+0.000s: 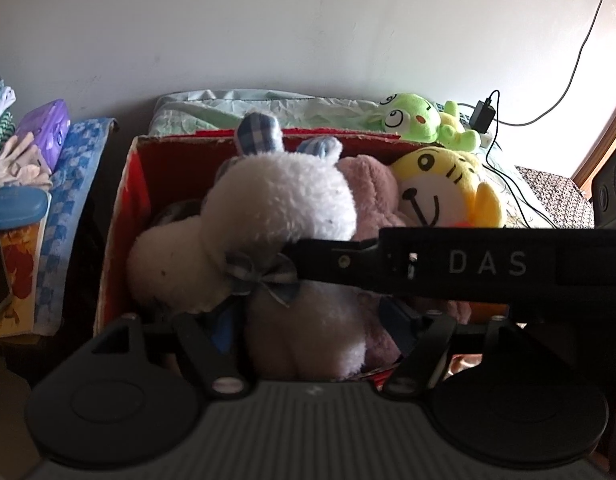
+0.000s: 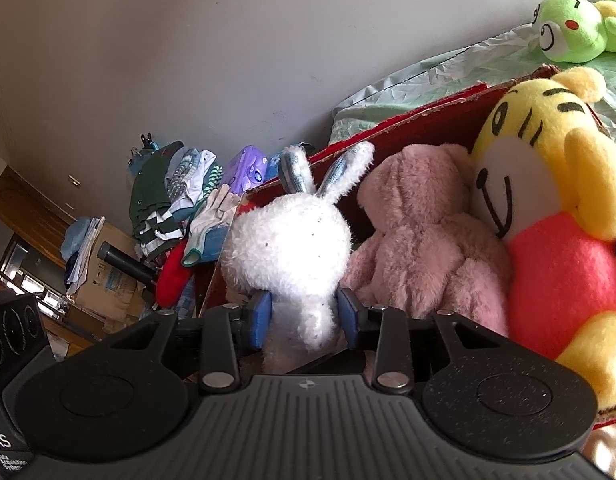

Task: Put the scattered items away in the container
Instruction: 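Lower the white bunny into the red box and open the right gripper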

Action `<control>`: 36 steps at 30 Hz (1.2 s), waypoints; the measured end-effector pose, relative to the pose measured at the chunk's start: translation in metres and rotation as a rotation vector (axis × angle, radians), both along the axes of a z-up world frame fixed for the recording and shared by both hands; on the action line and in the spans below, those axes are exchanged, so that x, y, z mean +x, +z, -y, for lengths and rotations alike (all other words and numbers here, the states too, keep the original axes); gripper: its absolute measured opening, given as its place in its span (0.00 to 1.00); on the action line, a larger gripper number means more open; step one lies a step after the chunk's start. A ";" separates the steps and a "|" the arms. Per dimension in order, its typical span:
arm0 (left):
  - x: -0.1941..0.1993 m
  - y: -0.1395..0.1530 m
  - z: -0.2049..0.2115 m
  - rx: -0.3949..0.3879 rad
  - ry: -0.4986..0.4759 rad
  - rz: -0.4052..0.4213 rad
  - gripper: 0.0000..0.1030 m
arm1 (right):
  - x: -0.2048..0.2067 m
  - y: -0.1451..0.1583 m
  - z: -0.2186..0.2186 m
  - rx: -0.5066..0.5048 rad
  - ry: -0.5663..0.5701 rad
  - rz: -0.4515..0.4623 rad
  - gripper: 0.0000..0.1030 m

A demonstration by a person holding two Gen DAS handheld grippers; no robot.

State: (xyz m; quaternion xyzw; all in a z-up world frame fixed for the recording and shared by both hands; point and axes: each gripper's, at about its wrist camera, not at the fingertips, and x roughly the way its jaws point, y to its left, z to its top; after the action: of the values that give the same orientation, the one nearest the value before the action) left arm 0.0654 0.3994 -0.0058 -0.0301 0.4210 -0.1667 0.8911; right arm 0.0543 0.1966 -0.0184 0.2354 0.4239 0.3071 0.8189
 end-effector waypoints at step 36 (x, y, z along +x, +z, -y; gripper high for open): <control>-0.005 -0.007 -0.003 0.015 0.054 -0.031 0.99 | -0.020 0.008 -0.005 -0.091 -0.026 0.069 0.37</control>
State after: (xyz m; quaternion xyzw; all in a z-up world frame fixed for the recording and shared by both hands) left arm 0.0609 0.4024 -0.0128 -0.0375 0.4350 -0.1391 0.8888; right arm 0.0346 0.2019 -0.0102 0.1924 0.4057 0.2847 0.8469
